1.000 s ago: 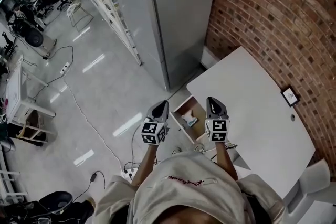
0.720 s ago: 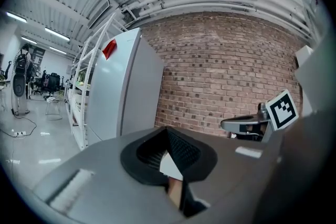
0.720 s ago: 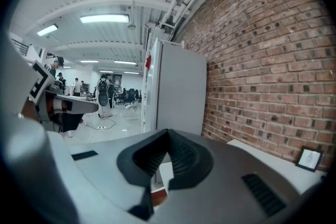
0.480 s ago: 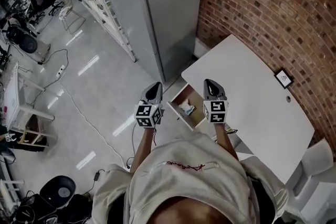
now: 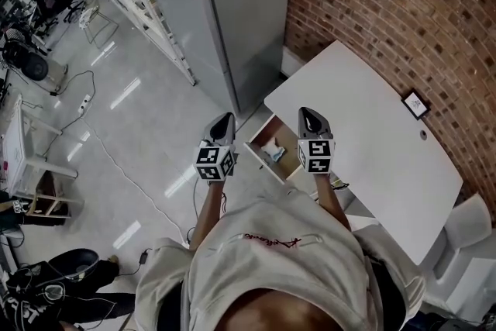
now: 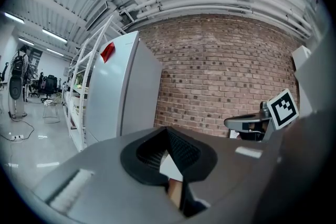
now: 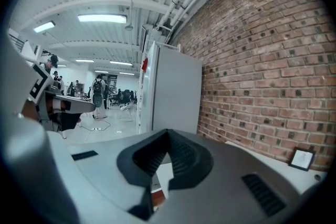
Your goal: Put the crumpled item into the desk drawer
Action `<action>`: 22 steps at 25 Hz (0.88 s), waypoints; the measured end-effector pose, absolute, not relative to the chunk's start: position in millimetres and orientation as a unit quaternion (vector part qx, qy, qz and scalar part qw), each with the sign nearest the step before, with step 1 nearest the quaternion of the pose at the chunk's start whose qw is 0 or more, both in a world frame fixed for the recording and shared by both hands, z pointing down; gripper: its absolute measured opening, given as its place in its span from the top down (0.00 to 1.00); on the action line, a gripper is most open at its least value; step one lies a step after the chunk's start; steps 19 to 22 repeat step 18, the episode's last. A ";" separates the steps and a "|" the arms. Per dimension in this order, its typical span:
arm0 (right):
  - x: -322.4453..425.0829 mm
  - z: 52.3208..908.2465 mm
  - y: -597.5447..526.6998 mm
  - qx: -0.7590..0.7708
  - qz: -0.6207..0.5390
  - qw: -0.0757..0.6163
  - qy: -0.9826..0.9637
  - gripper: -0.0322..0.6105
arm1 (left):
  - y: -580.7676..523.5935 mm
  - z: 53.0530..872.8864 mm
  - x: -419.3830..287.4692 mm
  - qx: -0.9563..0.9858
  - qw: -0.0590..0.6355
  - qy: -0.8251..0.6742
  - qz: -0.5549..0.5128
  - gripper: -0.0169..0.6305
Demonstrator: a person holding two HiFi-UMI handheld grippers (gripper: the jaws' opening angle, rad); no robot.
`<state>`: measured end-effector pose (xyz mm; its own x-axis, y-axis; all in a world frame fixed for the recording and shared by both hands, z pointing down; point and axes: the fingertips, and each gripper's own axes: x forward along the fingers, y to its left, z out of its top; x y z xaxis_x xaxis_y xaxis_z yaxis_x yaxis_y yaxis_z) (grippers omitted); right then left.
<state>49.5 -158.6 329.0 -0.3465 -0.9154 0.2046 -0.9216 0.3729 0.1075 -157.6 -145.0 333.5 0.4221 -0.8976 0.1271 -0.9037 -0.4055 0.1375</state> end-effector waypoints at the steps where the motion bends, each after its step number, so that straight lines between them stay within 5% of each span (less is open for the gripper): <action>1: 49.1 329.5 -158.4 0.559 0.014 0.117 -0.821 0.93 | -145.1 333.3 -157.7 0.838 0.092 -0.537 0.017 0.96; 22: 40.1 334.2 -162.3 0.556 0.009 0.125 -0.821 0.93 | -146.5 344.6 -157.8 0.842 0.097 -0.530 0.021 0.96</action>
